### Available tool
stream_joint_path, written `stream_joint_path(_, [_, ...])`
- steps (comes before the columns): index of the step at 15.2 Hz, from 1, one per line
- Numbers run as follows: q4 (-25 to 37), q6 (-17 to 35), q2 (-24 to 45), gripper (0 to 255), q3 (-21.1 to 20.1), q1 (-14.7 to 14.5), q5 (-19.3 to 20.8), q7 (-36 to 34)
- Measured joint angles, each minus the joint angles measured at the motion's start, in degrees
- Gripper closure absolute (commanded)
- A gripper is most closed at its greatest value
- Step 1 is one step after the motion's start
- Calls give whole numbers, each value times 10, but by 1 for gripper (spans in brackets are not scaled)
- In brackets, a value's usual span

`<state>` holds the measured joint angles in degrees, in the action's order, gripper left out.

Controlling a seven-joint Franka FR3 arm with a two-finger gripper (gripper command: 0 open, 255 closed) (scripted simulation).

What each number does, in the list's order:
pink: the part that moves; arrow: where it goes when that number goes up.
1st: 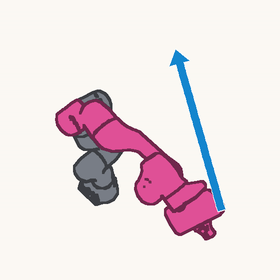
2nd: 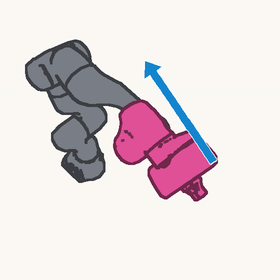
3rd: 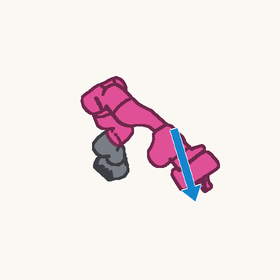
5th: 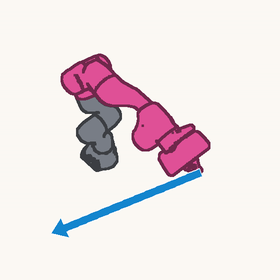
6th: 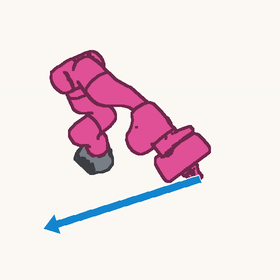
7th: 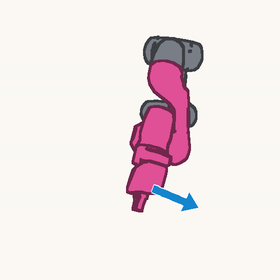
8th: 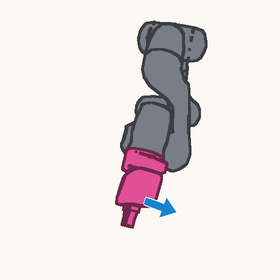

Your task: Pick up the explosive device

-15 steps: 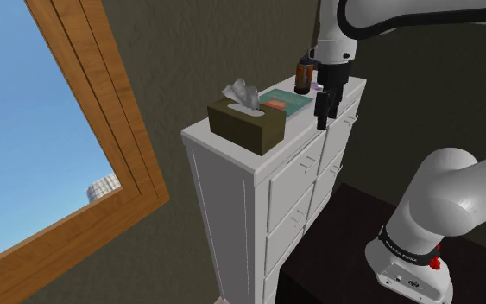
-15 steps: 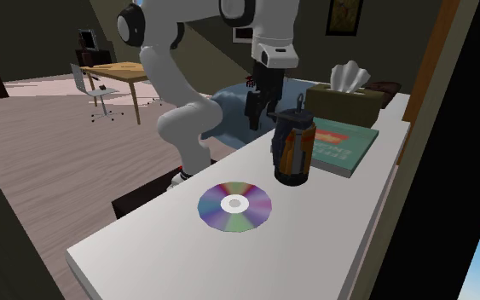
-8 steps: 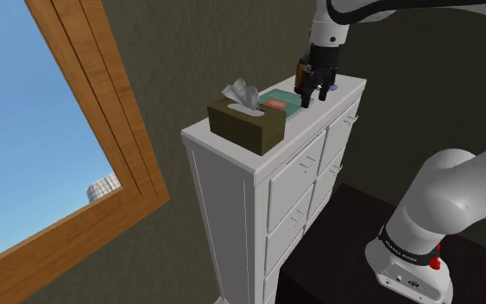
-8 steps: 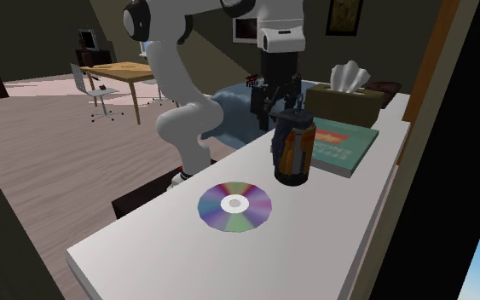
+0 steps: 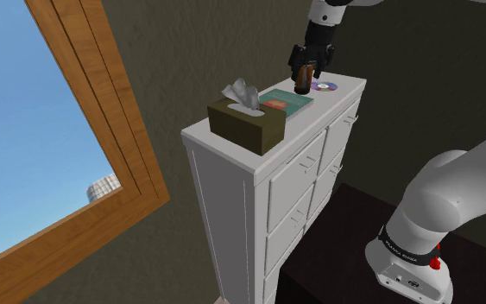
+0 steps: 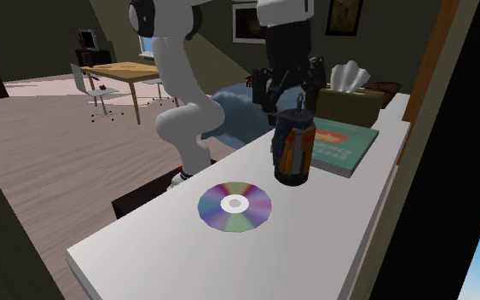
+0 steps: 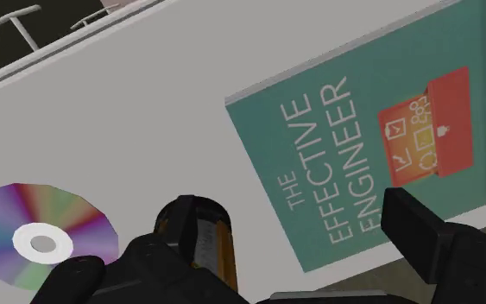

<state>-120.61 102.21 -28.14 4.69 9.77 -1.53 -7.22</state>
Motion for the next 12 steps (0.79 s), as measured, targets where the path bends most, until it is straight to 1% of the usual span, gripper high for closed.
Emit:
stream_joint_path(6, [68, 35, 38, 0, 21, 35, 5, -51])
stream_joint_path(8, [61, 47, 38, 0, 22, 37, 6, -57])
stream_joint_path(12, [28, 76, 32, 0, 23, 39, 7, -58])
